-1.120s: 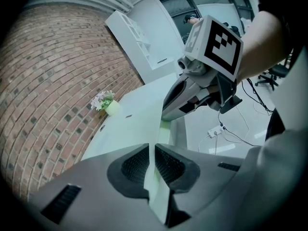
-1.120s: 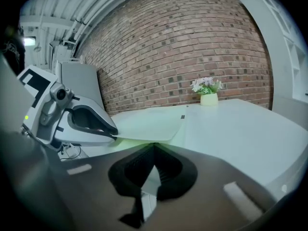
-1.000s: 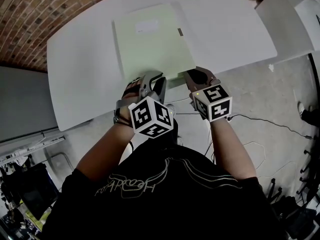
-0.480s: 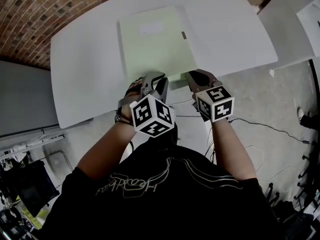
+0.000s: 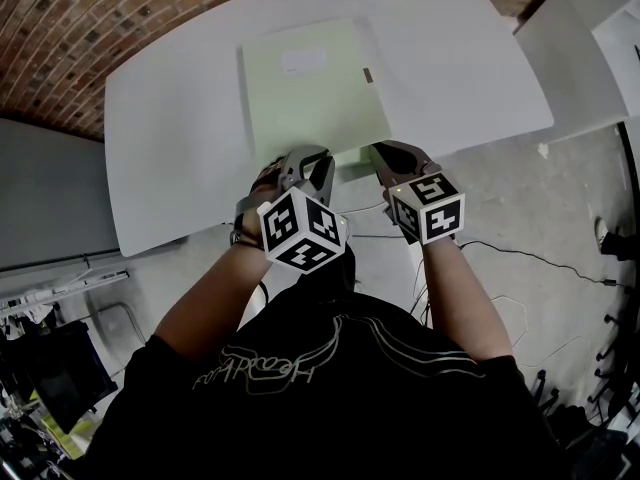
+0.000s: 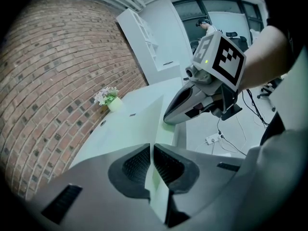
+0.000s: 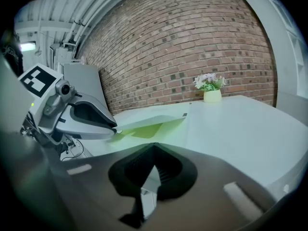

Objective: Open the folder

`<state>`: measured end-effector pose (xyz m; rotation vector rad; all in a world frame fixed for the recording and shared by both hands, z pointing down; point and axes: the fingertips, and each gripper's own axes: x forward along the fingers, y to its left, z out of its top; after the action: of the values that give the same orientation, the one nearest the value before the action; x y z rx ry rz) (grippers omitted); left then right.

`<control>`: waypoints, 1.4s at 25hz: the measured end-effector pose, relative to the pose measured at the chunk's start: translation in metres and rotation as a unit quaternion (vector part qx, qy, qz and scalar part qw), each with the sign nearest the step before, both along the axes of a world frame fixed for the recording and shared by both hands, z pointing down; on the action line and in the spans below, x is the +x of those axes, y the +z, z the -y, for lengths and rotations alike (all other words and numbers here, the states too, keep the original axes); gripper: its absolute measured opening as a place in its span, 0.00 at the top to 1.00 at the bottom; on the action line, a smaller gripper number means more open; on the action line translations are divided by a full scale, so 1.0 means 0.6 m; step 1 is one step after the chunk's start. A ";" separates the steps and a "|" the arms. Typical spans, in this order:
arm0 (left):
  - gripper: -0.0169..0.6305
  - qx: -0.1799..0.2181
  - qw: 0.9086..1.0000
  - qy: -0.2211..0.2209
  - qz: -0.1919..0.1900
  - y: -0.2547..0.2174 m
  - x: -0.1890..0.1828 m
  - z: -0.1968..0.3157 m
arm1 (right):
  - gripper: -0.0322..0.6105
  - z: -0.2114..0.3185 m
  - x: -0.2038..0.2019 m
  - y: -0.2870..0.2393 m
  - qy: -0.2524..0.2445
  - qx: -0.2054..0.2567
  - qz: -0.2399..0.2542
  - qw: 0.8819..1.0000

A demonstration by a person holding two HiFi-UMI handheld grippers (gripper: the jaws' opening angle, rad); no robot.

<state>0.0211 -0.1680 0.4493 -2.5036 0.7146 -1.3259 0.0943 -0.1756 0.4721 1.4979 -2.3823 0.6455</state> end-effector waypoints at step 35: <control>0.95 0.001 1.000 -0.014 0.007 -0.009 -0.015 -0.002 | 0.95 -0.008 -0.013 0.003 -0.015 -0.007 -0.013 1.000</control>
<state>0.0120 -0.1667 0.4439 -2.4893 0.7520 -1.3489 0.0868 -0.1708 0.4739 1.4546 -2.3708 0.6301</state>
